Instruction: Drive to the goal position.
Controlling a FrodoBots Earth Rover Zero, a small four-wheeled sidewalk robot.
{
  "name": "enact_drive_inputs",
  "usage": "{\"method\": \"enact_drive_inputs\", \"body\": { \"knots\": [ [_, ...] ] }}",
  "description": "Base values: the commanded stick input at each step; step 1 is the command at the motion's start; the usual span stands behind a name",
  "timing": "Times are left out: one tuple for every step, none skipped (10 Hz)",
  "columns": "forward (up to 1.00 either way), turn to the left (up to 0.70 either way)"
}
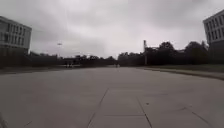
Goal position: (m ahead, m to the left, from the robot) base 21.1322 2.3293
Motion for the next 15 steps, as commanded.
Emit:
{"method": "enact_drive_inputs", "body": {
  "knots": [
    [0.70,0.00],
    [0.70,0.00],
    [0.70,0.00],
    [0.70,0.00],
    [0.70,0.00],
    [0.70,0.00],
    [0.70,0.00],
    [0.70,0.00],
    [0.70,0.00],
    [0.70,0.00],
    [0.70,0.00],
    [0.70,0.00],
    [0.70,0.00],
    [0.70,0.00],
    [0.70,0.00]
  ]
}}
